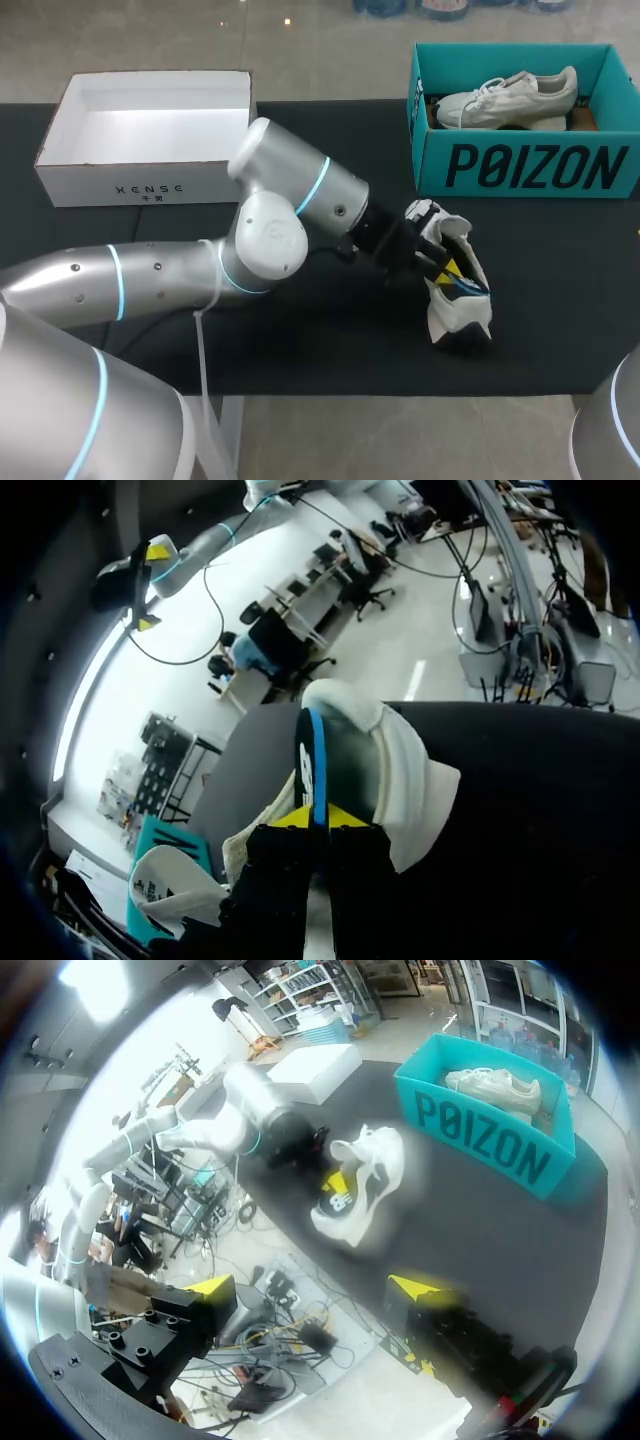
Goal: Take the shoe out of the shoebox, open the shoe tongue, remove and reinsert the insole, then place the shoe into the shoebox
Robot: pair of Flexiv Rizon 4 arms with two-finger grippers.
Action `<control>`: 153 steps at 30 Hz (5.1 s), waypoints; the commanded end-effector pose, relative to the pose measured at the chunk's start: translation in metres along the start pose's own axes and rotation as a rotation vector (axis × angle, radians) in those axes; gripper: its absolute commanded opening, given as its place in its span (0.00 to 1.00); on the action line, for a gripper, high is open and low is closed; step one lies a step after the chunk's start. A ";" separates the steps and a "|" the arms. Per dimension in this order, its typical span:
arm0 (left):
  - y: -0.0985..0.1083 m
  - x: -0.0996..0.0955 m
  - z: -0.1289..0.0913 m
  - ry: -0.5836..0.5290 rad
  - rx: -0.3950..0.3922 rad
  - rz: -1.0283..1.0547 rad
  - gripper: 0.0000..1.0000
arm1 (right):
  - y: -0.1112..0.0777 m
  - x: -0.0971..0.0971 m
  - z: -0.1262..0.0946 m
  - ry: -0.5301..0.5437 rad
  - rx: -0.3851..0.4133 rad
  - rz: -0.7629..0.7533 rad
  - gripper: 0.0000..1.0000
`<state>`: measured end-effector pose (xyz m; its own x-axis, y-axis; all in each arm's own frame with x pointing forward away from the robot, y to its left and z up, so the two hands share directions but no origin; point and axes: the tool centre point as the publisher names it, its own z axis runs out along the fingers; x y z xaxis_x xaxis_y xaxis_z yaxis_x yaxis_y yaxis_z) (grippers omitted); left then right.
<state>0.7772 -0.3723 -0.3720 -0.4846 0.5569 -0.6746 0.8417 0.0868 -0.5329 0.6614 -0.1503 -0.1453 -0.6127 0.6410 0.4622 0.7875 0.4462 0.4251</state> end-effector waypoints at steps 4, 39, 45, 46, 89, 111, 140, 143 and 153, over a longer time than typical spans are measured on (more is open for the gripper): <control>-0.012 0.002 -0.001 -0.014 0.004 0.005 0.89 | 0.000 0.000 0.000 -0.001 0.003 0.001 1.00; -0.026 -0.003 0.004 -0.031 0.055 0.003 0.00 | 0.000 0.000 0.000 -0.001 0.003 0.001 1.00; -0.019 -0.002 0.003 0.012 0.043 0.018 0.00 | 0.000 0.000 0.000 -0.001 0.003 0.001 1.00; -0.015 -0.001 0.002 0.023 0.036 0.020 0.00 | 0.000 0.000 0.000 -0.001 0.003 0.001 1.00; -0.050 -0.001 -0.056 0.482 -0.119 -0.188 1.00 | 0.000 0.000 0.000 -0.001 0.003 0.001 1.00; -0.057 -0.018 -0.046 0.659 -0.409 -0.066 1.00 | 0.000 0.000 0.000 -0.001 0.003 0.001 1.00; 0.009 0.023 0.013 0.802 -0.504 -0.006 0.00 | 0.000 0.000 0.000 -0.001 0.003 0.001 1.00; 0.014 0.035 0.025 0.834 -0.489 -0.016 0.00 | 0.000 0.000 0.000 -0.001 0.003 0.001 1.00; 0.012 0.026 0.022 0.842 -0.522 -0.008 0.00 | 0.000 0.000 0.000 -0.001 0.003 0.001 1.00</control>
<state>0.7685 -0.3722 -0.4080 -0.3316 0.9433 0.0177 0.9344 0.3310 -0.1318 0.6613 -0.1503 -0.1451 -0.6129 0.6410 0.4621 0.7874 0.4466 0.4249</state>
